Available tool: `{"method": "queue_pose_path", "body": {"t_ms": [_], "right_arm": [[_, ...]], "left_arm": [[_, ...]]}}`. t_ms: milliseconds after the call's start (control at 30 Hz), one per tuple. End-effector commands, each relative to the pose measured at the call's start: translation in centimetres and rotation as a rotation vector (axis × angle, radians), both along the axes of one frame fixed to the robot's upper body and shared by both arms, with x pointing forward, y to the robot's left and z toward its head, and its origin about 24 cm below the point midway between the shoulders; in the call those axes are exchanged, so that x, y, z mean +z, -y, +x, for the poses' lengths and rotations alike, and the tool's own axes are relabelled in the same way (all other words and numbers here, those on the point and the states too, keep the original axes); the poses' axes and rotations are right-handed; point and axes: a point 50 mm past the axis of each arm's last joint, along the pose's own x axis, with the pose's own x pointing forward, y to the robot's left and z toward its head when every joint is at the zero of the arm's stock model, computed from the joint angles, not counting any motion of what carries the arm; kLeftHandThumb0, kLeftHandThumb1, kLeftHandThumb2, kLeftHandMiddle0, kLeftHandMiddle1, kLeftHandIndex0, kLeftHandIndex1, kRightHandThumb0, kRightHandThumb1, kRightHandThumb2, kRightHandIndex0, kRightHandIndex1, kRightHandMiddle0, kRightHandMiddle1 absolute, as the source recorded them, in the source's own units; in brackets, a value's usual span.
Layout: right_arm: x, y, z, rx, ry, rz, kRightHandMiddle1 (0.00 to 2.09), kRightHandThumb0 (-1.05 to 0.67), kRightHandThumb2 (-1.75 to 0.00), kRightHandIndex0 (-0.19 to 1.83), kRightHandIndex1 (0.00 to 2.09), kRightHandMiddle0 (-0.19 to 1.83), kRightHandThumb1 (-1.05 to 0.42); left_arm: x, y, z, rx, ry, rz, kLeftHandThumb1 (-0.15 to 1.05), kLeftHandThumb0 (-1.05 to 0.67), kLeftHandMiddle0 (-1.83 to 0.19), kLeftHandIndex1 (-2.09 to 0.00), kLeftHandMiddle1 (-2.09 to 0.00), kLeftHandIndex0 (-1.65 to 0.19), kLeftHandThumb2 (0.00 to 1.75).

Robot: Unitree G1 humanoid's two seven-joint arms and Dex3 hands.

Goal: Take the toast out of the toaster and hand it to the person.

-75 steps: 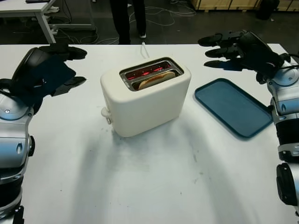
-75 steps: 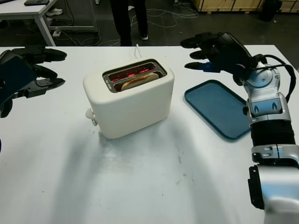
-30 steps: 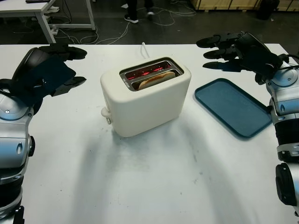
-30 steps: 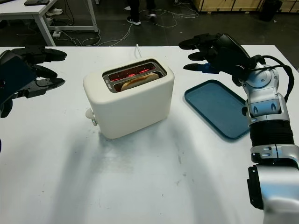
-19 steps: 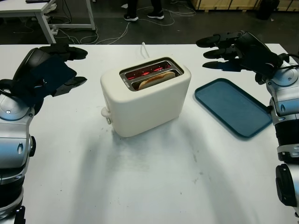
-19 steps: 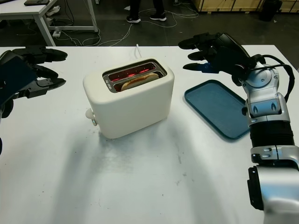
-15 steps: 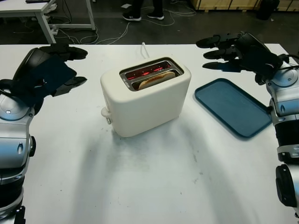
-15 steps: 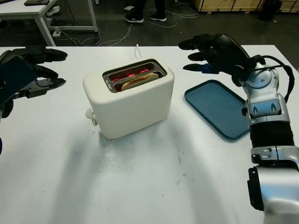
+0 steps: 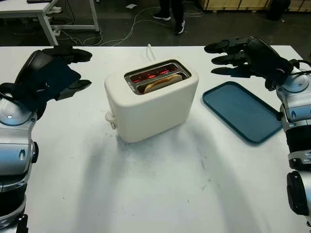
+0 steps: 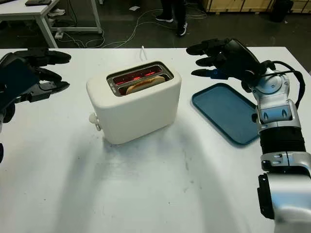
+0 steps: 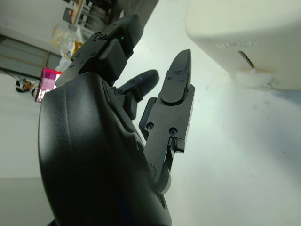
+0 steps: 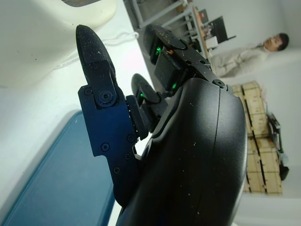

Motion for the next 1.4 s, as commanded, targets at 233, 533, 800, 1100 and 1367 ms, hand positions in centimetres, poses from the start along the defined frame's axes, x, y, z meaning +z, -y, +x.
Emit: {"method": "queue_pose_path", "body": {"t_ms": [233, 533, 800, 1100, 1367], "right_arm": [[0.2, -0.1, 0.0, 0.012, 0.009, 0.006, 0.01, -0.55, 0.0, 0.73, 0.02, 0.67, -0.88], [0.3, -0.2, 0.0, 0.005, -0.002, 0.006, 0.01, -0.57, 0.0, 0.73, 0.02, 0.67, -0.88], [0.4, -0.4, 0.0, 0.012, 0.006, 0.009, 0.01, -0.57, 0.0, 0.73, 0.03, 0.67, -0.87], [2.7, -0.8, -0.1, 0.055, 0.079, 0.048, 0.0, -0.48, 0.0, 0.69, 0.01, 0.63, -0.77], [6.2, -3.1, -0.2, 0.179, 0.209, 0.023, 0.02, -0.41, 0.0, 0.69, 0.02, 0.65, -0.69]], "left_arm": [[-0.3, -0.2, 0.0, 0.009, 0.0, 0.004, 0.92, -0.18, -0.28, -0.31, -1.05, -0.52, 0.07], [-0.2, -0.1, 0.2, 0.003, 0.001, 0.0, 0.92, -0.18, -0.27, -0.31, -1.05, -0.51, 0.06], [0.0, 0.0, 0.3, -0.004, 0.0, -0.004, 0.92, -0.14, -0.26, -0.32, -1.04, -0.51, 0.07], [-0.4, -0.2, 0.5, -0.017, 0.001, -0.045, 0.92, -0.15, -0.25, -0.32, -1.05, -0.51, 0.1], [-0.4, -0.1, 0.6, -0.013, -0.005, -0.05, 0.92, -0.15, -0.22, -0.33, -1.07, -0.49, 0.11]]}}
